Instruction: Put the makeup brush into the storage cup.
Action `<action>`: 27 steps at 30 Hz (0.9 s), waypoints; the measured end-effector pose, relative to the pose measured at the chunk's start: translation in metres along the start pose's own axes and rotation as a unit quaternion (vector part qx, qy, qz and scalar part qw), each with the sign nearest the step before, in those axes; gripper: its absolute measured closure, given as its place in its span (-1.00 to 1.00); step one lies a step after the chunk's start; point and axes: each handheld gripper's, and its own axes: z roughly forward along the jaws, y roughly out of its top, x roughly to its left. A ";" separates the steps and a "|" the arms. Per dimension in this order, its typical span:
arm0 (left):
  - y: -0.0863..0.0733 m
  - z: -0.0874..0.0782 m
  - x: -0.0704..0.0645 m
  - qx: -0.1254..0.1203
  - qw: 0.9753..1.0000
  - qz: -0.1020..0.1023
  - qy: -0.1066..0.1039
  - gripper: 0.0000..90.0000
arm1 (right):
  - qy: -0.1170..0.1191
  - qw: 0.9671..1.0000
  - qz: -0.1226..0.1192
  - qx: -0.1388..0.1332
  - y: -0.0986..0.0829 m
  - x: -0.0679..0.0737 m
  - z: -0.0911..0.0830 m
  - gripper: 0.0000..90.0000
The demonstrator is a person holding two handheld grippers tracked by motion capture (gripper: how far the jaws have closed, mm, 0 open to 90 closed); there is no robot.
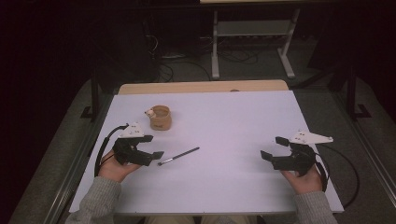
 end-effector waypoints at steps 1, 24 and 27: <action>0.001 0.002 0.000 0.002 1.000 0.001 -0.001 -0.45 | 0.001 1.000 0.000 0.000 0.000 0.000 0.000 -0.64; 0.031 0.057 0.007 0.087 0.995 0.020 -0.046 -0.15 | 0.007 1.000 0.004 0.003 -0.001 -0.004 0.000 -0.63; 0.030 0.063 0.007 0.098 0.994 0.022 -0.048 -0.10 | 0.007 1.000 0.004 0.001 -0.001 -0.004 0.000 -0.63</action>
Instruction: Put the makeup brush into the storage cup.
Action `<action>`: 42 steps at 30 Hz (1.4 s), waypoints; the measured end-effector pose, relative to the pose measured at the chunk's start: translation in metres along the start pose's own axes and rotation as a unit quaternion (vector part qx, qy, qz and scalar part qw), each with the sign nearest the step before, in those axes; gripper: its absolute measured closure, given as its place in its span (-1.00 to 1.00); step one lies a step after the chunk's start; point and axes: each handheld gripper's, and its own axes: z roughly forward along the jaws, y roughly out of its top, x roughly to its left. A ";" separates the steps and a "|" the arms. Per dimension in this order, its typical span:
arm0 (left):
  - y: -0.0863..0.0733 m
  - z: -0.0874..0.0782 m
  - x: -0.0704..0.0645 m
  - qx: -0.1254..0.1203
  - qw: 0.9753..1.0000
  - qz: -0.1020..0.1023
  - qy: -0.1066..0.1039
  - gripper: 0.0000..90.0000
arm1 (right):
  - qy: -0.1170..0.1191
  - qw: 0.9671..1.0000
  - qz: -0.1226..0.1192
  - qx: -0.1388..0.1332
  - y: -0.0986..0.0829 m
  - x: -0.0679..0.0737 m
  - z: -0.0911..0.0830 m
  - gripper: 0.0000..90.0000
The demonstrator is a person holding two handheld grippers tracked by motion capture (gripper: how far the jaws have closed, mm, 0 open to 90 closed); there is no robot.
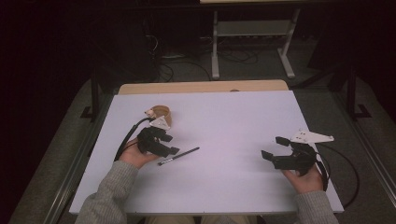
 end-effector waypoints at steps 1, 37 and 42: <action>0.000 0.002 0.000 0.002 1.000 0.002 0.001 -0.09 | -0.001 1.000 0.000 0.000 0.000 0.000 0.000 -0.63; -0.002 0.038 -0.002 0.101 0.995 0.023 -0.016 0.64 | 0.007 1.000 -0.001 0.006 0.000 0.000 0.001 -0.61; -0.002 0.039 -0.004 0.110 0.993 0.030 -0.007 0.75 | 0.008 1.000 -0.003 0.008 0.000 0.000 0.002 -0.61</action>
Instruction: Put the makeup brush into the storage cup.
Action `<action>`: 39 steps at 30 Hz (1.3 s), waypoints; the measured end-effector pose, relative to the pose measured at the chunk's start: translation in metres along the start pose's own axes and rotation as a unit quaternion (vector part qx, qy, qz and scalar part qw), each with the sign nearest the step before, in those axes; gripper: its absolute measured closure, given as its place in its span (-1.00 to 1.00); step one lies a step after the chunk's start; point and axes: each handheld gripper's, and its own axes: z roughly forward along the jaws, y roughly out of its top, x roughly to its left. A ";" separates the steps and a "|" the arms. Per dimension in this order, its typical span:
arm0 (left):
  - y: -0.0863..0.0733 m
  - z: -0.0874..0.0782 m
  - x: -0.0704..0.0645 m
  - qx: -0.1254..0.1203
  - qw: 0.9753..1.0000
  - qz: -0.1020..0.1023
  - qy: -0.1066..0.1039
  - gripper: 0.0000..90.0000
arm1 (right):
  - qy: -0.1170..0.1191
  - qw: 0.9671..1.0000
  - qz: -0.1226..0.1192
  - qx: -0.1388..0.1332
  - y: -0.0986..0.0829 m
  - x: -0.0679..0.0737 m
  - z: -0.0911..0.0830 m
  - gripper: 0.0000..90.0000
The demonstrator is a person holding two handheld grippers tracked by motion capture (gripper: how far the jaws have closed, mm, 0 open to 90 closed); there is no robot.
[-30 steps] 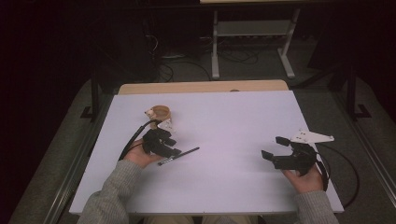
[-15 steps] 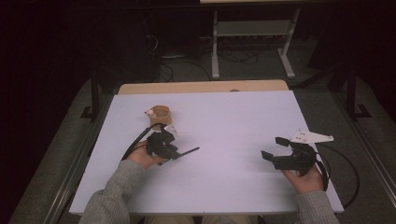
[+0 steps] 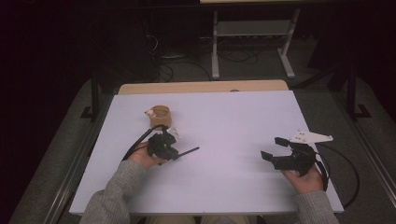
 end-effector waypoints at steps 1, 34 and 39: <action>0.000 0.000 -0.001 0.000 1.000 0.003 0.004 0.78 | 0.000 1.000 0.000 0.000 0.000 0.000 0.000 -0.60; -0.004 -0.015 0.002 -0.028 1.000 -0.009 0.004 0.87 | 0.019 0.999 -0.015 0.028 0.013 0.007 0.008 -0.61; -0.005 -0.026 0.003 -0.044 0.999 -0.011 0.003 0.87 | 0.025 0.998 -0.035 0.045 0.027 0.012 0.013 -0.61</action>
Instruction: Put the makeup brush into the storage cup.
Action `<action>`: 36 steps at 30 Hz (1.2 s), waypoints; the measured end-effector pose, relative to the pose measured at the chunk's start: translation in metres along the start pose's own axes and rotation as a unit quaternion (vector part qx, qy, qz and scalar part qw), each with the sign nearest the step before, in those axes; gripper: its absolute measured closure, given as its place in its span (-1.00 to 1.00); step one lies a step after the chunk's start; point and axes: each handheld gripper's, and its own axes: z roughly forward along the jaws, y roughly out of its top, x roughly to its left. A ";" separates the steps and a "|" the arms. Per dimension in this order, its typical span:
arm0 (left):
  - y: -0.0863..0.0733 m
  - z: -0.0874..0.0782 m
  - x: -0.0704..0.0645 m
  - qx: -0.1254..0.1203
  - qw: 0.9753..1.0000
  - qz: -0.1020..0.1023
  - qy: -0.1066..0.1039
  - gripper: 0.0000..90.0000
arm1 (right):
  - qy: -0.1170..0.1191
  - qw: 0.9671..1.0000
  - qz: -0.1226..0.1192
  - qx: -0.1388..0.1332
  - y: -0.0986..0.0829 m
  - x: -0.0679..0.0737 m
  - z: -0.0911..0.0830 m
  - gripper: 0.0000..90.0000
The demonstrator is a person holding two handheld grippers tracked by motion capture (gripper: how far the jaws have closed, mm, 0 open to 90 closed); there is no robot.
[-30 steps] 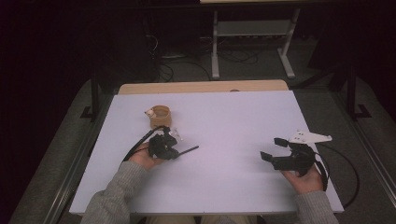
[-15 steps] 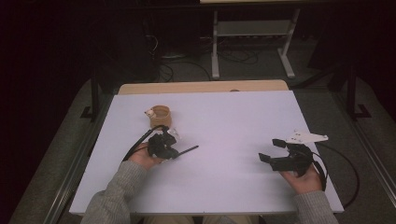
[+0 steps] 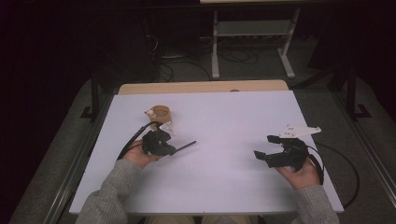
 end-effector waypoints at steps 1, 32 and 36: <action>0.000 -0.003 0.000 -0.003 1.000 0.003 0.000 0.87 | 0.001 1.000 -0.005 0.002 0.003 0.001 0.000 -0.60; 0.024 -0.083 -0.015 -0.073 0.996 0.053 0.009 0.87 | 0.064 0.994 -0.085 0.035 0.088 0.029 0.017 -0.58; 0.025 -0.092 -0.015 -0.082 0.995 0.054 0.009 0.87 | 0.073 0.993 -0.088 0.040 0.095 0.031 0.020 -0.57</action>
